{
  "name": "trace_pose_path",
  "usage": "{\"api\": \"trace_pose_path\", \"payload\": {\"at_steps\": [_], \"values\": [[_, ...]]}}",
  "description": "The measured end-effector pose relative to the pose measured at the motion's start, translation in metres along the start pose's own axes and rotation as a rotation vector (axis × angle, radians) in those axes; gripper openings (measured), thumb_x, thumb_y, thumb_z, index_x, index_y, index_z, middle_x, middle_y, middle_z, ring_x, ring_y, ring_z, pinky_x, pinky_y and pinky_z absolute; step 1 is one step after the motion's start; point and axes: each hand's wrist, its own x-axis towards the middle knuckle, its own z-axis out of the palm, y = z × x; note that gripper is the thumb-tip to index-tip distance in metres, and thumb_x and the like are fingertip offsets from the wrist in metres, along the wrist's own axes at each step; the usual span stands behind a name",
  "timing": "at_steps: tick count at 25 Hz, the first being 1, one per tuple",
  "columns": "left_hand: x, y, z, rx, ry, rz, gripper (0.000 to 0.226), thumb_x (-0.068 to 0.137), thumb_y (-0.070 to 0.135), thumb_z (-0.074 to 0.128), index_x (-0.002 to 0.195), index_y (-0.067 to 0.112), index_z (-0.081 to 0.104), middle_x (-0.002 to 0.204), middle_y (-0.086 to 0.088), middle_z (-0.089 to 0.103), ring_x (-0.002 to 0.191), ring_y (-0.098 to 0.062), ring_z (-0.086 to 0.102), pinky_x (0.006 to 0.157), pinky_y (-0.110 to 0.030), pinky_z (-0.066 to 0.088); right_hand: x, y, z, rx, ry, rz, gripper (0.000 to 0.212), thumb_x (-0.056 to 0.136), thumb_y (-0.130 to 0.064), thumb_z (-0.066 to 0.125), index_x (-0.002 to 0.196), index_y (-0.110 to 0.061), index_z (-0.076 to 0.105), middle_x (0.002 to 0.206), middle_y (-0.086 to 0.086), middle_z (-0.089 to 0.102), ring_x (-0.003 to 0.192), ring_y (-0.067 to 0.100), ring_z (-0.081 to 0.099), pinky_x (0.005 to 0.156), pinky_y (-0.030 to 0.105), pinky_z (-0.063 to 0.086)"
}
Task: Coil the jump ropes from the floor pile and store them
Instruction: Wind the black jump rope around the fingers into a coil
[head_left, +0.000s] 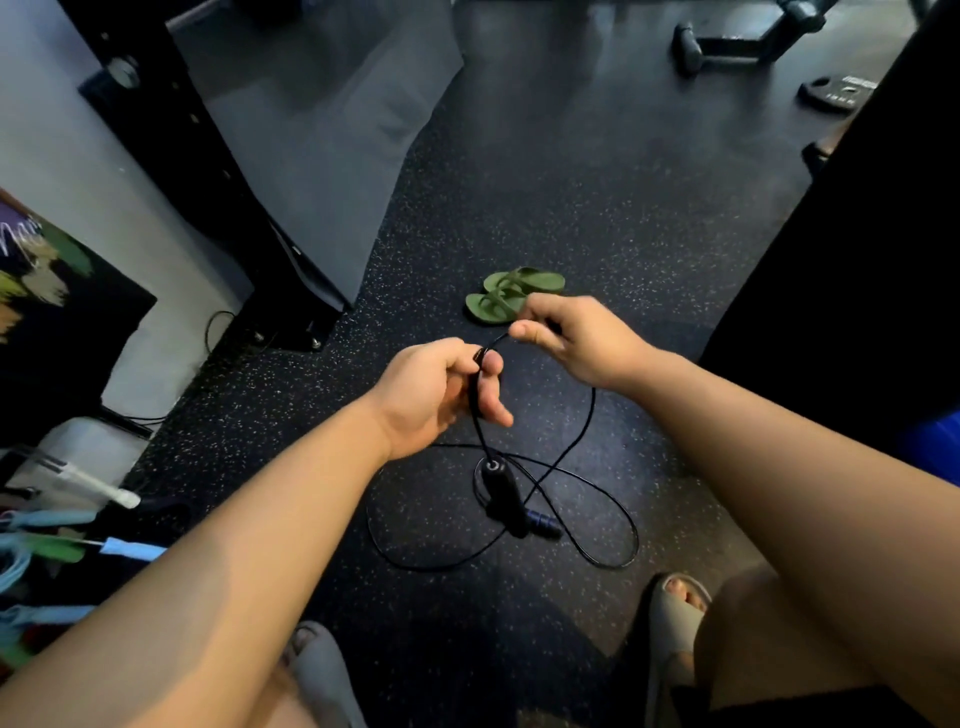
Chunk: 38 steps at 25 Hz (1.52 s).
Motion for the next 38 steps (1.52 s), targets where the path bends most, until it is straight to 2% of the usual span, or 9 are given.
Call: {"api": "trace_pose_path", "payload": {"at_steps": [7, 14, 21, 25, 27, 29, 31, 34, 38], "values": [[0.003, 0.014, -0.001, -0.628, 0.064, 0.152, 0.032, 0.088, 0.019, 0.030, 0.098, 0.010, 0.059, 0.083, -0.004, 0.071, 0.090, -0.029, 0.072, 0.094, -0.038, 0.050, -0.015, -0.001, 0.033, 0.023, -0.301, 0.276, 0.045, 0.105, -0.047, 0.033, 0.091, -0.016, 0.063, 0.069, -0.009, 0.055, 0.063, 0.001, 0.052, 0.061, 0.021, 0.037], [0.014, 0.015, -0.020, -0.618, 0.085, 0.219, 0.070, 0.088, 0.039, 0.028, 0.142, -0.003, 0.040, 0.138, -0.018, 0.062, 0.133, -0.034, 0.054, 0.119, -0.044, 0.028, -0.014, -0.020, 0.039, -0.164, -0.442, 0.148, 0.039, 0.105, -0.043, 0.032, 0.095, -0.017, 0.058, 0.090, 0.003, 0.068, 0.085, 0.022, 0.063, 0.081, 0.041, 0.050], [0.027, 0.002, -0.019, 0.006, 0.255, 0.143, 0.101, 0.079, 0.077, 0.026, 0.146, 0.002, 0.041, 0.128, -0.008, 0.070, 0.125, -0.019, 0.060, 0.121, -0.043, 0.027, -0.007, -0.054, 0.031, -0.336, -0.326, -0.036, 0.032, 0.103, -0.040, 0.040, 0.084, -0.018, 0.052, 0.073, -0.004, 0.053, 0.068, 0.022, 0.049, 0.061, 0.034, 0.036], [0.020, -0.004, -0.012, 0.342, -0.002, 0.065, 0.096, 0.064, 0.101, 0.009, 0.081, 0.029, 0.070, 0.085, 0.006, 0.075, 0.095, -0.007, 0.066, 0.115, -0.050, 0.033, -0.003, -0.054, 0.018, -0.294, -0.233, -0.152, 0.025, 0.099, -0.042, 0.049, 0.101, -0.022, 0.063, 0.080, -0.002, 0.067, 0.071, 0.024, 0.061, 0.061, 0.038, 0.047], [0.013, -0.004, -0.005, 0.426, -0.092, 0.021, 0.101, 0.053, 0.105, 0.014, 0.062, 0.017, 0.062, 0.082, 0.001, 0.071, 0.094, -0.015, 0.068, 0.096, -0.032, 0.049, -0.002, -0.046, 0.012, -0.334, -0.199, -0.144, 0.034, 0.096, -0.053, 0.049, 0.097, -0.024, 0.066, 0.081, -0.004, 0.070, 0.072, 0.019, 0.064, 0.062, 0.038, 0.052], [0.010, -0.002, 0.000, 0.429, -0.170, 0.017, 0.109, 0.047, 0.106, 0.022, 0.081, 0.013, 0.068, 0.090, -0.010, 0.068, 0.093, -0.029, 0.070, 0.082, -0.018, 0.051, 0.001, -0.036, 0.002, -0.342, -0.139, -0.159, 0.042, 0.090, -0.062, 0.051, 0.093, -0.024, 0.066, 0.081, -0.007, 0.069, 0.072, 0.016, 0.062, 0.061, 0.035, 0.051], [0.008, 0.003, 0.001, 0.436, -0.212, -0.013, 0.125, 0.042, 0.108, 0.024, 0.102, 0.008, 0.069, 0.082, -0.012, 0.068, 0.085, -0.031, 0.071, 0.088, -0.026, 0.048, 0.001, -0.024, -0.007, -0.245, -0.062, -0.198, 0.040, 0.089, -0.057, 0.059, 0.082, -0.018, 0.060, 0.073, -0.007, 0.060, 0.066, 0.013, 0.054, 0.059, 0.028, 0.045], [0.007, 0.011, 0.001, 0.334, -0.172, -0.035, 0.110, 0.055, 0.105, 0.017, 0.083, 0.009, 0.064, 0.061, -0.011, 0.063, 0.068, -0.030, 0.067, 0.086, -0.037, 0.046, -0.001, -0.009, -0.015, -0.109, 0.055, -0.170, 0.037, 0.092, -0.039, 0.064, 0.074, -0.009, 0.053, 0.065, -0.007, 0.043, 0.063, 0.009, 0.039, 0.059, 0.009, 0.032], [0.002, 0.018, 0.004, -0.084, -0.125, 0.032, 0.104, 0.072, 0.094, 0.002, 0.081, 0.008, 0.060, 0.059, -0.005, 0.052, 0.062, -0.029, 0.059, 0.088, -0.042, 0.040, -0.006, 0.002, -0.007, 0.032, 0.059, 0.054, 0.038, 0.102, -0.031, 0.050, 0.085, 0.001, 0.057, 0.070, 0.002, 0.052, 0.062, 0.004, 0.049, 0.058, 0.014, 0.036]]}}
